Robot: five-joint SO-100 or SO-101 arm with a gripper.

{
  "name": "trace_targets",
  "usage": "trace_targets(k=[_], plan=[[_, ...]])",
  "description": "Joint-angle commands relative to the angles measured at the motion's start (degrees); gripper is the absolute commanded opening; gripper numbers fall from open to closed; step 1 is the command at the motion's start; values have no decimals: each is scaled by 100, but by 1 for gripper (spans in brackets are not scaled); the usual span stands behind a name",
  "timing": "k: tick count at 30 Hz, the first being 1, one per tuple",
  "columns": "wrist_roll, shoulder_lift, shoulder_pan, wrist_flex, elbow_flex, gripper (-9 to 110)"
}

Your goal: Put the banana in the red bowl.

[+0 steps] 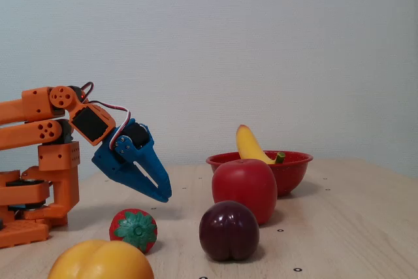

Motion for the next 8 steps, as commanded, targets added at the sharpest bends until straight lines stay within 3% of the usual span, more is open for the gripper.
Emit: trace_targets(k=[1,8], plan=[[-79,79,62,-193,-299,0],[-79,79,62,-211,-290,0]])
